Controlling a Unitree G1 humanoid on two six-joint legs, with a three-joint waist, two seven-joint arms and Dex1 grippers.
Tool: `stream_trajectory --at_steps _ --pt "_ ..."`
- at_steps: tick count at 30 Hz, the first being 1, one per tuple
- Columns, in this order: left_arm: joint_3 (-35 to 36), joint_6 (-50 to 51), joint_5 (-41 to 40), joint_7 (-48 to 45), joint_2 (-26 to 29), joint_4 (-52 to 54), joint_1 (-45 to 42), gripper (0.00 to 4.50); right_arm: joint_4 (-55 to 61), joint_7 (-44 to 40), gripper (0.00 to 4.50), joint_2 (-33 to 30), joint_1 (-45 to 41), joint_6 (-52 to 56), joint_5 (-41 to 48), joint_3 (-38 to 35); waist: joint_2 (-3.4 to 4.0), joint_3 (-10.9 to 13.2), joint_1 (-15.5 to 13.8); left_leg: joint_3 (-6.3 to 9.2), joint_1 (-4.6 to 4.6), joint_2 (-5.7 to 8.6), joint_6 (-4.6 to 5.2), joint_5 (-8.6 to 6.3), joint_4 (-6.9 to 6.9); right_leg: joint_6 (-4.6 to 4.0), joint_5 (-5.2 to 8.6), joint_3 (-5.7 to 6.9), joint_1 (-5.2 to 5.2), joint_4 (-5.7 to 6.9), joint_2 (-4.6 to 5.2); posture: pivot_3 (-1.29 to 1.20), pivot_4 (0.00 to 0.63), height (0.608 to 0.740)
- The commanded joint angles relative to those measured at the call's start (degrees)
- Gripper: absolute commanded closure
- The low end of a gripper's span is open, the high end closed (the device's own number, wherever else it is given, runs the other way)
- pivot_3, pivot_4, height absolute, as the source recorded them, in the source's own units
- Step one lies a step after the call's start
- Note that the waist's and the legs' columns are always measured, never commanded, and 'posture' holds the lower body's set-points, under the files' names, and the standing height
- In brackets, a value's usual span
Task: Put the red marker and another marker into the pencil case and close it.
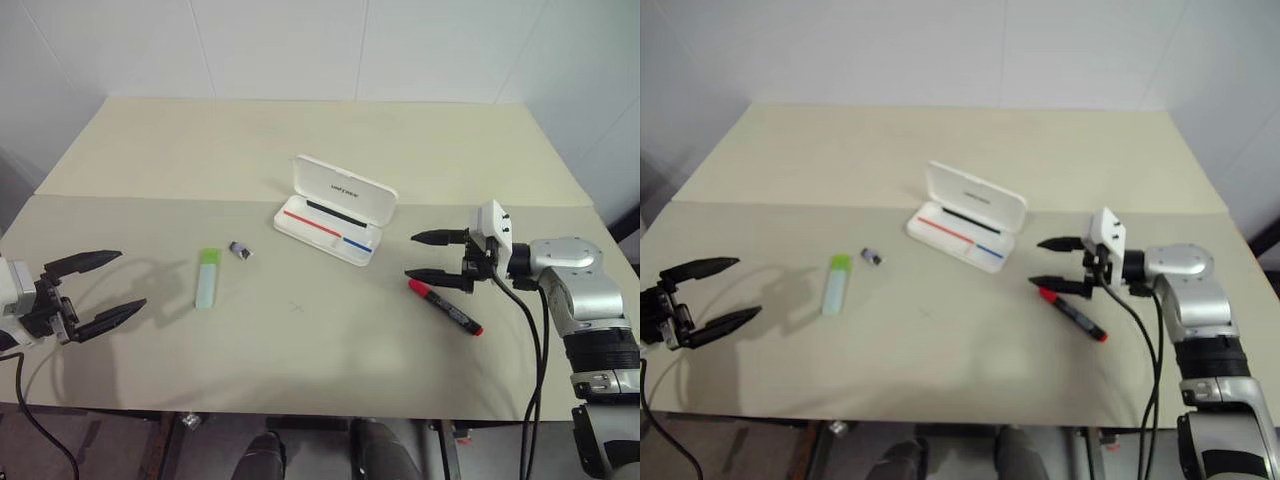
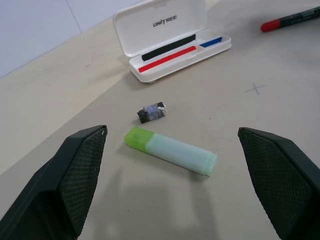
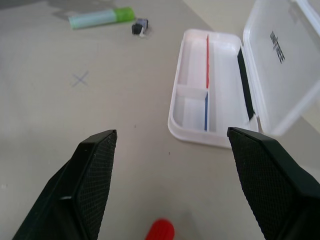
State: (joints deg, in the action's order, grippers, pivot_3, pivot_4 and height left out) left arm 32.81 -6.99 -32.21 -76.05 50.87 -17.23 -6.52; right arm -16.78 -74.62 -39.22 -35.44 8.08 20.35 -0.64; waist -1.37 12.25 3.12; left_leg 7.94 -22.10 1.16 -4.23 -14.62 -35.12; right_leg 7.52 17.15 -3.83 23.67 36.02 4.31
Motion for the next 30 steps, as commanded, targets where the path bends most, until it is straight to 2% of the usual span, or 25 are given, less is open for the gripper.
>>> stream_trajectory --at_steps 1,5,10,15,19,22,25,30 --pt "2.9 1.2 -1.0 1.5 2.7 2.3 -0.1 0.03 2.9 1.3 0.0 1.3 -1.8 0.5 1.5 -1.1 0.0 0.0 0.0 0.0 0.0 0.0 0.0 0.0 0.0 0.0 0.0 0.0 0.0 0.0 0.0 0.0 0.15 0.74" --pt "3.8 2.6 -1.2 4.3 2.3 4.6 0.8 0.03 3.6 2.0 0.0 2.7 -1.7 0.2 0.5 0.2 0.0 0.0 -0.1 0.0 0.01 0.02 0.0 0.0 -0.01 0.0 0.0 0.0 -0.01 0.0 0.02 0.0 0.15 0.74" --pt "4.3 4.7 -1.3 5.3 2.5 6.6 2.1 0.03 10.3 3.2 0.0 2.0 -2.2 6.9 1.4 1.3 0.0 0.0 -0.1 0.01 -0.02 0.0 0.0 0.0 0.01 0.0 0.0 0.0 0.01 -0.02 0.02 0.0 0.15 0.74" --pt "8.1 7.6 -2.9 6.7 1.7 10.5 6.8 0.03 17.4 6.7 0.0 2.5 -2.7 14.4 -0.9 5.9 0.0 0.0 0.1 0.0 -0.01 -0.02 0.0 0.0 0.01 0.0 0.0 -0.03 0.02 -0.01 0.02 0.0 0.15 0.74" --pt "10.9 6.1 -3.9 7.0 0.7 11.8 8.7 0.03 20.7 8.8 0.0 3.1 -1.6 19.7 -1.8 9.5 -0.01 0.0 -0.1 0.0 -0.02 -0.02 0.0 0.0 0.02 -0.02 0.01 -0.03 0.04 -0.03 0.02 0.0 0.15 0.74" --pt "12.5 8.4 -5.3 7.5 0.5 13.9 9.8 0.03 19.3 10.6 0.0 4.5 -2.3 19.7 -4.8 12.8 -0.07 -0.1 -0.2 0.0 -0.02 0.0 0.0 0.0 0.0 -0.02 0.01 -0.02 0.0 -0.04 0.02 0.0 0.15 0.74" --pt "14.0 8.6 -5.6 6.8 1.4 13.3 10.3 0.03 12.7 13.2 0.0 7.8 -5.8 17.4 -7.4 13.8 -0.07 0.0 -0.1 -0.01 0.0 0.0 0.0 0.0 -0.02 -0.04 -0.02 -0.02 0.0 -0.03 0.02 0.0 0.15 0.74" --pt "17.9 14.4 -10.5 5.3 1.2 15.6 13.4 0.03 6.2 15.6 0.0 11.6 -9.9 16.4 -11.4 16.3 -0.08 -0.1 0.2 -0.01 -0.01 -0.01 0.0 0.01 0.03 -0.07 -0.04 -0.01 0.02 -0.06 0.01 0.0 0.15 0.74"
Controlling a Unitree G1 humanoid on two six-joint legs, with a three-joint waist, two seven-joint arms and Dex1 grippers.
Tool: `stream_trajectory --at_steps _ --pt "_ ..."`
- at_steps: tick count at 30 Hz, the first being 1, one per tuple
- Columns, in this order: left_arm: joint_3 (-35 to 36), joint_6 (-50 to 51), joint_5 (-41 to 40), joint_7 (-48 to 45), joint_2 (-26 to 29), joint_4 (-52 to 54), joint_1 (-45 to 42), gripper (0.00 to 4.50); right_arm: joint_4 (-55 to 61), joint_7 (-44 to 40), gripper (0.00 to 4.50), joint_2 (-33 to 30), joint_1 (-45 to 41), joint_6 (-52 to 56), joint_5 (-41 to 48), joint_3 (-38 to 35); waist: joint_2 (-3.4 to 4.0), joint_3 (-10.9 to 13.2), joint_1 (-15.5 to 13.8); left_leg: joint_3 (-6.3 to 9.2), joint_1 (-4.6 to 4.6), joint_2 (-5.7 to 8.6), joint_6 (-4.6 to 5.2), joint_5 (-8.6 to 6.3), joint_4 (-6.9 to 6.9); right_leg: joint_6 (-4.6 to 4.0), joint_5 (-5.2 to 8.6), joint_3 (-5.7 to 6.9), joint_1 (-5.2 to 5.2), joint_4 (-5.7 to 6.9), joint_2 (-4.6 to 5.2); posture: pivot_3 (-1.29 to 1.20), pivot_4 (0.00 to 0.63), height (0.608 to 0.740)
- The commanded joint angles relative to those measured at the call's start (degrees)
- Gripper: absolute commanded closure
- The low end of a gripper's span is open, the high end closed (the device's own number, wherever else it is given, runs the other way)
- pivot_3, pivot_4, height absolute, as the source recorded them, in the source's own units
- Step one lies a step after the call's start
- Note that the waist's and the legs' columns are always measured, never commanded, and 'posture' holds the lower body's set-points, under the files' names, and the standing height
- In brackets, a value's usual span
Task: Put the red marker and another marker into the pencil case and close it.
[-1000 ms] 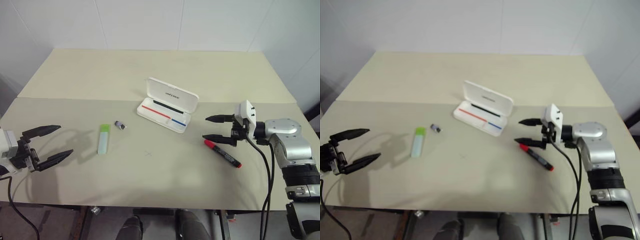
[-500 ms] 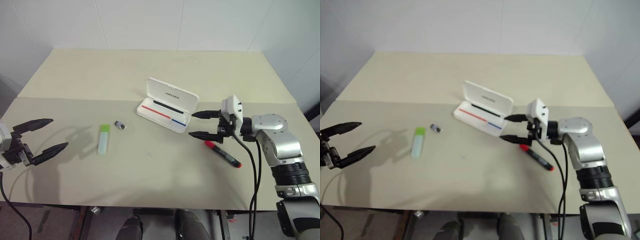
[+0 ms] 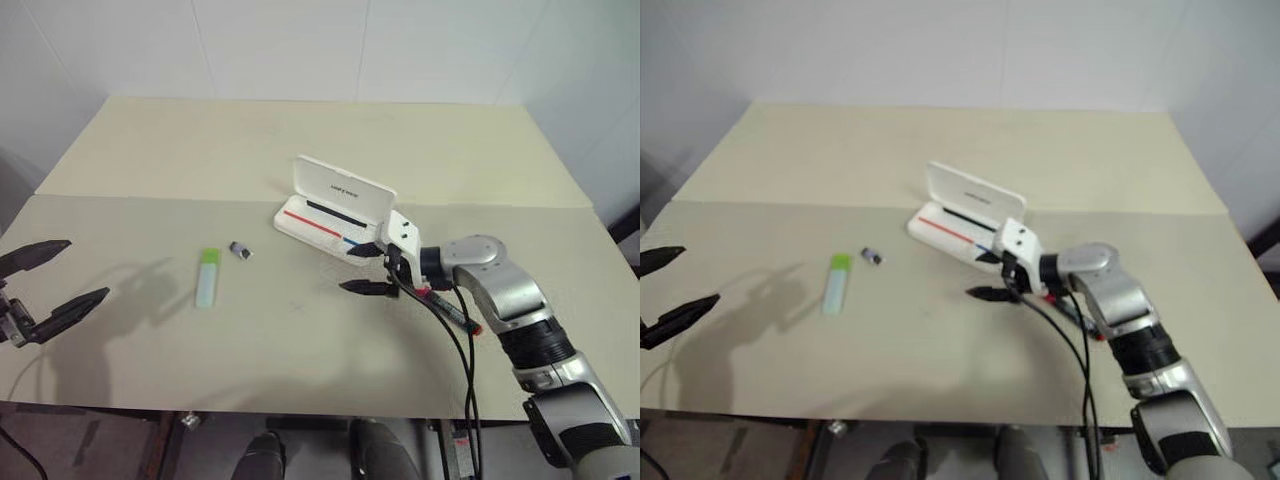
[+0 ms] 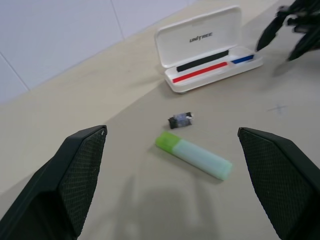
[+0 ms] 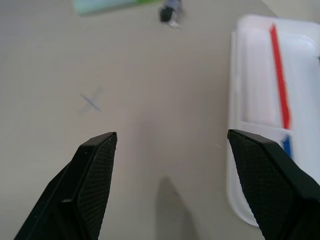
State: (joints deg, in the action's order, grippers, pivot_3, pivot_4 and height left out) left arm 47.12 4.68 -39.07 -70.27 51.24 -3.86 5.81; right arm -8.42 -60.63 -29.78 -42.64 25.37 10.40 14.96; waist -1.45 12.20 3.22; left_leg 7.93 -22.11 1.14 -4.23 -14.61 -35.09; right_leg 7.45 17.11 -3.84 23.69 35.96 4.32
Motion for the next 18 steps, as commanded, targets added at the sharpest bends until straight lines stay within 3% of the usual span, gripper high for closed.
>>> stream_trajectory --at_steps 1,9,18 --pt "3.9 3.6 -4.2 -0.6 0.7 2.4 1.4 0.03 -3.2 2.0 0.0 2.8 -3.4 -0.8 -2.1 1.0 0.0 0.0 0.1 -0.01 0.0 -0.03 -0.01 -0.01 0.02 0.0 0.0 0.0 0.01 0.0 -0.02 0.0 0.15 0.74" --pt "2.3 9.8 -3.4 -4.0 3.6 1.9 4.7 0.03 -7.0 -0.2 0.0 5.1 -6.5 -1.1 -4.3 3.2 0.0 0.0 -0.1 0.0 0.0 -0.03 -0.01 -0.01 0.03 -0.01 0.01 0.01 0.02 0.0 -0.04 0.0 0.15 0.74" --pt "-0.8 10.0 -0.5 -5.4 7.1 -1.2 1.2 0.03 -10.2 1.1 0.0 7.7 -8.4 -2.5 -6.0 2.4 0.0 0.0 0.1 0.0 0.0 -0.02 -0.01 0.0 0.05 -0.02 0.01 0.02 0.04 0.0 -0.04 0.0 0.15 0.74"
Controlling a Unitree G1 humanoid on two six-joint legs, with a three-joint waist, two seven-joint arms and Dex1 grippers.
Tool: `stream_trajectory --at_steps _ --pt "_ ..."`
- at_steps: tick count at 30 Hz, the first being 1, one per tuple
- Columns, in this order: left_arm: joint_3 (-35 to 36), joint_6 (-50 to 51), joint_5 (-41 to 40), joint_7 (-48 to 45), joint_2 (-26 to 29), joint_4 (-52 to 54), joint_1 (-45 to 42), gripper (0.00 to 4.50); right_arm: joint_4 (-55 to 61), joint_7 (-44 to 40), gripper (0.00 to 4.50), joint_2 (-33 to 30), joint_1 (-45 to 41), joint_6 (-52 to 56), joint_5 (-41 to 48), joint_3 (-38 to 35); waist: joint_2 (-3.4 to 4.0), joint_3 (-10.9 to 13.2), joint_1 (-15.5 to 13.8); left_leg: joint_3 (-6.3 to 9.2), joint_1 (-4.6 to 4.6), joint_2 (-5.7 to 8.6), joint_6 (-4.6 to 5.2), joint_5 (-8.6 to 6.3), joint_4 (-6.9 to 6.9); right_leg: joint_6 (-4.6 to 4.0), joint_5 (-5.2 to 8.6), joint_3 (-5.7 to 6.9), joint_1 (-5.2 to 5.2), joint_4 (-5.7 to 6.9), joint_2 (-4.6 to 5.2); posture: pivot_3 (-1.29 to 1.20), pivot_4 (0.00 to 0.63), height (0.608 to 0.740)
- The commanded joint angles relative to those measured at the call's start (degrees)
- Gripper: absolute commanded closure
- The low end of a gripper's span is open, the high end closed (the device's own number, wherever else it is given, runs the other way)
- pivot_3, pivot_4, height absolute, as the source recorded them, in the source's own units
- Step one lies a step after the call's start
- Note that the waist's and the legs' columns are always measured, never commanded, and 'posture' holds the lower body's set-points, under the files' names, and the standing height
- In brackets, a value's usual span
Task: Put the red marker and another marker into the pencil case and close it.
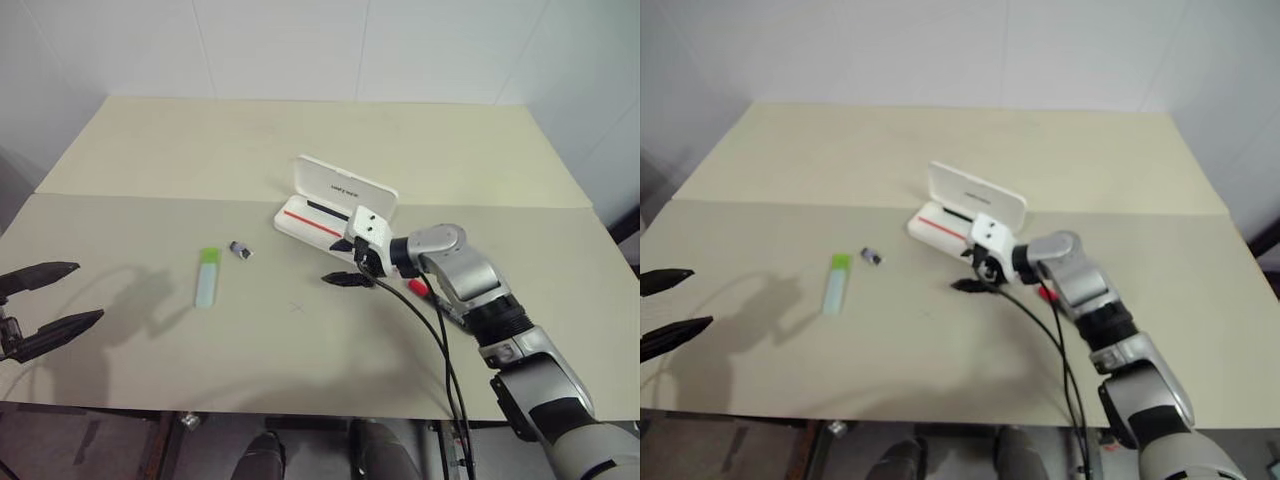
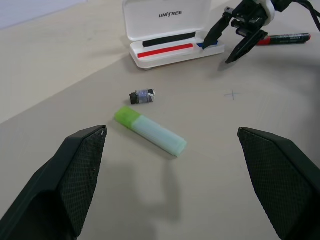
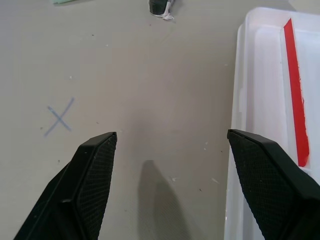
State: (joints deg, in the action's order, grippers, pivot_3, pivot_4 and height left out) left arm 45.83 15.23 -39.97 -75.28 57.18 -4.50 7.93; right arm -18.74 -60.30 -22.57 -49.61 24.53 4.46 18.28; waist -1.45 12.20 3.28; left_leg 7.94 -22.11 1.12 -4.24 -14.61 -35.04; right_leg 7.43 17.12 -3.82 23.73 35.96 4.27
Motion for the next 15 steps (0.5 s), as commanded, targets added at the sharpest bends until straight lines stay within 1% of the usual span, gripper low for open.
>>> stream_trajectory --at_steps 1,3,9,12,15 --pt "0.6 -0.6 0.5 -0.5 1.1 -0.4 -1.0 0.03 0.2 0.7 0.0 0.5 -1.4 -2.4 0.2 -1.6 0.0 0.0 0.1 0.0 0.0 -0.01 -0.01 0.0 0.01 0.0 0.0 0.0 0.01 -0.01 -0.01 0.0 0.15 0.74" --pt "0.8 -0.6 0.6 -0.6 0.8 -0.1 -1.0 0.03 1.0 0.3 0.0 0.2 -1.0 -3.5 1.1 -2.6 0.0 0.0 0.1 -0.01 -0.01 -0.01 -0.01 -0.01 0.02 0.0 0.0 -0.01 0.02 -0.01 0.0 0.0 0.15 0.74" --pt "1.4 -0.6 0.9 -0.3 0.4 1.2 -0.7 0.03 2.9 -1.6 0.0 -2.6 0.2 -1.9 1.5 -3.3 0.0 0.0 0.0 -0.01 -0.02 -0.01 -0.02 -0.01 0.01 0.0 0.0 -0.01 0.03 -0.01 0.0 0.0 0.15 0.74" --pt "1.6 -0.6 0.8 -0.2 0.1 1.7 -0.4 0.03 3.3 -2.8 0.0 -3.8 0.9 -1.7 1.5 -2.7 0.0 0.0 0.0 0.0 -0.02 -0.01 -0.02 -0.01 0.01 -0.01 0.01 0.0 0.02 -0.01 0.0 0.0 0.15 0.74" --pt "1.9 -0.6 0.6 0.1 -0.5 2.9 0.1 0.03 1.6 -2.0 0.0 -3.9 0.9 -2.0 0.3 -2.0 0.0 0.0 0.1 -0.01 -0.02 -0.01 -0.02 -0.01 0.02 -0.01 0.01 -0.01 0.03 -0.02 0.0 0.0 0.15 0.74"
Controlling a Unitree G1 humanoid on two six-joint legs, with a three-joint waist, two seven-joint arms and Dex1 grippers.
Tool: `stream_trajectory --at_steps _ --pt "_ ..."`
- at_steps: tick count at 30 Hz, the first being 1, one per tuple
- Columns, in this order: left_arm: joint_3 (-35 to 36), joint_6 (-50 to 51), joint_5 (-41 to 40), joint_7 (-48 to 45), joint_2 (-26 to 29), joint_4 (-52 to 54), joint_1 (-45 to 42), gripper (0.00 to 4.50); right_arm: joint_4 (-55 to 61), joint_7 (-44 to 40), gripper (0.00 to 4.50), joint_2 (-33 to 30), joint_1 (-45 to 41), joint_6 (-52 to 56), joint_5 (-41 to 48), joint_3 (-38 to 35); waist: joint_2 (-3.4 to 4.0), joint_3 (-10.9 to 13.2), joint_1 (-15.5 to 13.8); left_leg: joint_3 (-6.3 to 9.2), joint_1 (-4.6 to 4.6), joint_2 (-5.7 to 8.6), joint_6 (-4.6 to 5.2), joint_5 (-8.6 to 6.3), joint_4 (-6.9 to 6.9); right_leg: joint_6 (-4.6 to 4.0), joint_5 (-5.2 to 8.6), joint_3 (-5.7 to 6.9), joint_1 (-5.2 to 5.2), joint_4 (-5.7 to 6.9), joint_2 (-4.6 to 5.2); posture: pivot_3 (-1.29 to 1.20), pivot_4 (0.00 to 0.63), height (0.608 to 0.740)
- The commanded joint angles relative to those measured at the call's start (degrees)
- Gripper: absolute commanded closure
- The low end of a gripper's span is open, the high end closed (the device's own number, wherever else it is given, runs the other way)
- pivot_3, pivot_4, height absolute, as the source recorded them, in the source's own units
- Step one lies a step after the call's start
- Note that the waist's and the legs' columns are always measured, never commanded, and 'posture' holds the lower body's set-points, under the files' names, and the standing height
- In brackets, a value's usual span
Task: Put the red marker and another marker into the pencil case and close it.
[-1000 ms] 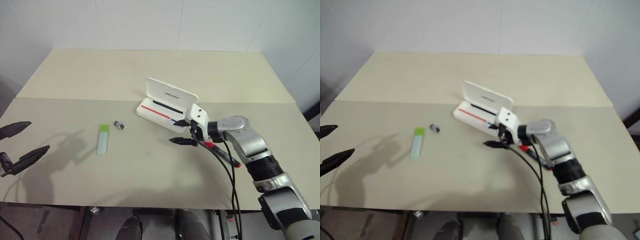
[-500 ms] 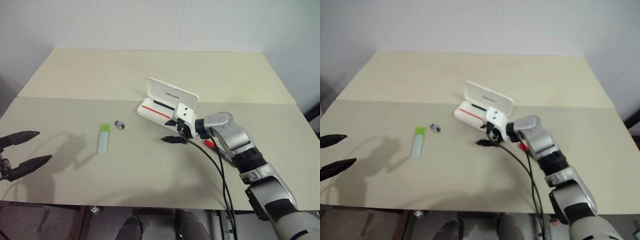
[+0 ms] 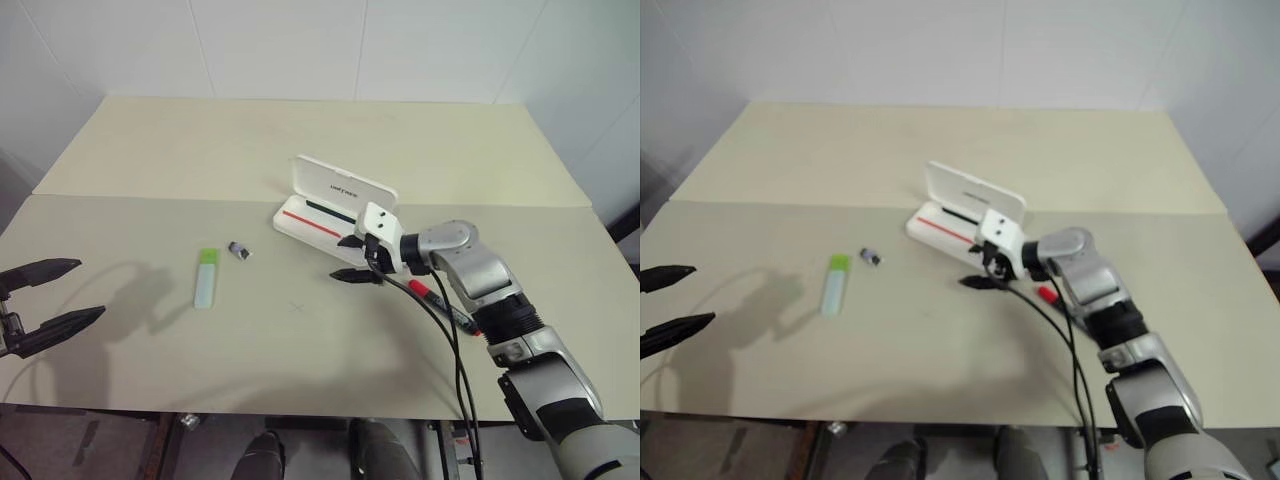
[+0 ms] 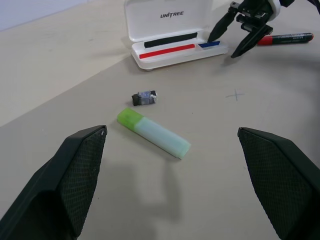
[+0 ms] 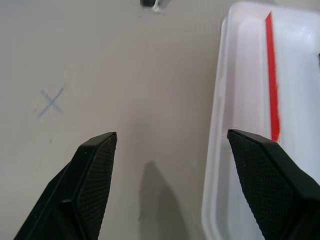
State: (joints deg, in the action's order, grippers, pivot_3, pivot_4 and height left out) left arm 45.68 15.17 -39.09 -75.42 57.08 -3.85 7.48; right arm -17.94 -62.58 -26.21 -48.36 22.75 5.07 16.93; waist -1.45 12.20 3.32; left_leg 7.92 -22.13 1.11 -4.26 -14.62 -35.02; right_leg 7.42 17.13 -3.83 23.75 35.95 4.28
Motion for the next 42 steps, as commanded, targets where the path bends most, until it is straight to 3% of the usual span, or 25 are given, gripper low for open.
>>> stream_trajectory --at_steps 1,13,16,24,26,34,42 --pt "2.2 -0.4 -0.5 0.4 -0.7 2.8 0.8 0.03 -0.2 0.7 0.0 0.0 -0.6 -0.3 -0.8 -0.5 0.0 0.0 0.1 0.0 0.0 0.0 0.0 0.0 0.0 0.0 0.0 -0.01 0.0 0.01 0.0 0.0 0.15 0.74" --pt "3.6 0.3 -0.9 1.8 -2.2 5.9 2.5 0.03 -5.4 0.1 0.0 3.2 -4.4 0.0 -4.9 2.5 0.0 0.0 0.1 0.0 0.0 0.0 0.0 0.0 0.0 0.0 0.0 -0.01 0.0 -0.01 -0.01 0.0 0.15 0.74" --pt "4.1 0.4 -1.0 2.3 -2.6 6.7 3.1 0.0 -6.3 0.0 0.62 3.7 -5.5 0.7 -5.4 2.9 0.0 0.0 0.0 0.0 0.0 -0.01 0.0 0.0 0.0 0.0 0.0 0.0 0.0 0.0 -0.01 0.0 0.15 0.74" --pt "4.8 0.6 -1.0 3.0 -3.0 7.2 3.6 0.0 -8.5 0.6 3.49 4.3 -6.9 -0.4 -6.4 2.4 0.0 0.0 0.2 0.0 0.01 -0.01 0.0 0.0 0.0 0.0 0.0 -0.01 0.0 0.0 -0.01 0.0 0.15 0.74" --pt "4.8 0.5 -0.9 3.1 -2.9 7.1 3.4 0.0 -9.0 0.9 3.95 4.3 -7.2 -0.6 -6.5 2.1 0.0 0.0 0.2 -0.01 0.02 -0.01 0.0 0.0 -0.01 0.0 0.0 -0.01 0.0 0.02 -0.02 0.0 0.15 0.74" --pt "3.2 0.0 -0.8 3.1 -2.9 6.4 1.6 0.0 -3.4 -2.3 3.95 3.3 -5.2 -3.2 -2.8 -0.2 0.01 0.0 0.0 0.0 0.0 -0.03 -0.01 -0.01 0.01 0.0 0.0 -0.01 0.01 -0.01 -0.04 0.0 0.15 0.74" --pt "0.0 -1.7 -0.7 2.8 -4.5 5.7 -1.4 0.0 12.0 -7.6 3.95 -0.2 2.7 -6.0 1.4 -0.4 0.0 0.0 -0.2 -0.01 -0.02 -0.03 -0.03 -0.04 0.01 0.0 0.0 -0.01 0.0 -0.05 -0.04 0.0 0.15 0.74"
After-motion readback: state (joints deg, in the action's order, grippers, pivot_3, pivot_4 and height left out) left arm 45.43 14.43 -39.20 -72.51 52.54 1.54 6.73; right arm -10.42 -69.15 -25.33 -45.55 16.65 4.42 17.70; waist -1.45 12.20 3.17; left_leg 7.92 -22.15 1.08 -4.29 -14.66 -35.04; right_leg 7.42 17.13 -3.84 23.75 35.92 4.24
